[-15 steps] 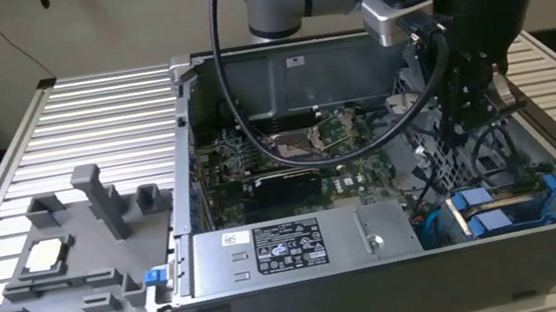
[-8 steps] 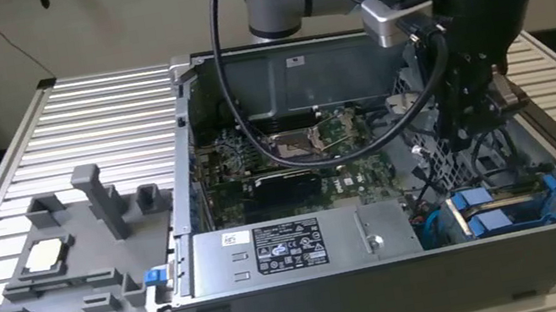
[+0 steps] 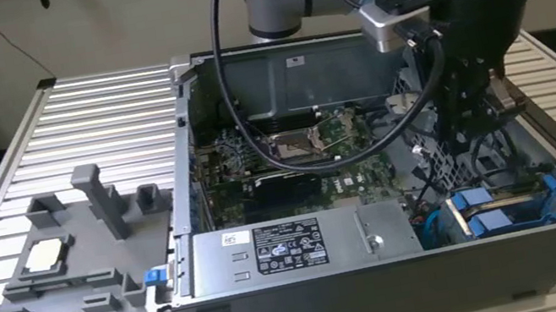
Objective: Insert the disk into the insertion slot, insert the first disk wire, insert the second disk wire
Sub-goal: 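Insert the second disk wire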
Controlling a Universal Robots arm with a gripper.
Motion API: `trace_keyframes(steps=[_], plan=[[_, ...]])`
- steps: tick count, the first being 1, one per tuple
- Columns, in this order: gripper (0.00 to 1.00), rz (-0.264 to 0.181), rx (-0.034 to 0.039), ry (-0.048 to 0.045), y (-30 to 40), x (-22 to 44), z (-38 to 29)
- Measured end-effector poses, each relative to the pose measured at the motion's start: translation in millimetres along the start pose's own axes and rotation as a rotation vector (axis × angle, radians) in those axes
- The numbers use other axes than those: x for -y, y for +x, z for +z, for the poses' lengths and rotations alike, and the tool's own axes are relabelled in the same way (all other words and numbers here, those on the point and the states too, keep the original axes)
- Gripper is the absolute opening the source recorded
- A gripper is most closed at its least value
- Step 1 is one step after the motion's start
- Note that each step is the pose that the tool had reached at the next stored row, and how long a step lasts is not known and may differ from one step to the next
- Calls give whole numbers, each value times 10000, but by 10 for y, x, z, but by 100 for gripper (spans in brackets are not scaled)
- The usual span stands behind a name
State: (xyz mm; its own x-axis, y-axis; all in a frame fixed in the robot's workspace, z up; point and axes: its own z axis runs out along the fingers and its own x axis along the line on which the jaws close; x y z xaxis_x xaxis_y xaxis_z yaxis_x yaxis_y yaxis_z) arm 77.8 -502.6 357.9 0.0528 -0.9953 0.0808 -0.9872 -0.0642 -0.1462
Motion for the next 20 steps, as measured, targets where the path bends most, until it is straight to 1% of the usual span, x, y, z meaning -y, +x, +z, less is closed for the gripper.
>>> trace_keyframes(steps=[3, 5, 9, 13, 15, 16, 17, 20], plan=[[29, 2, 8, 9, 0, -3, 1], [16, 7, 40, 15, -1, -4, 2], [16, 9, 51, 15, 0, -4, 0], [16, 16, 87, 17, 6, 2, -48], [18, 16, 94, 18, 6, 3, -49], [18, 19, 117, 18, 7, 3, -50], [24, 33, 212, 27, 10, 3, -51], [24, 79, 486, 61, 19, 0, -50]])
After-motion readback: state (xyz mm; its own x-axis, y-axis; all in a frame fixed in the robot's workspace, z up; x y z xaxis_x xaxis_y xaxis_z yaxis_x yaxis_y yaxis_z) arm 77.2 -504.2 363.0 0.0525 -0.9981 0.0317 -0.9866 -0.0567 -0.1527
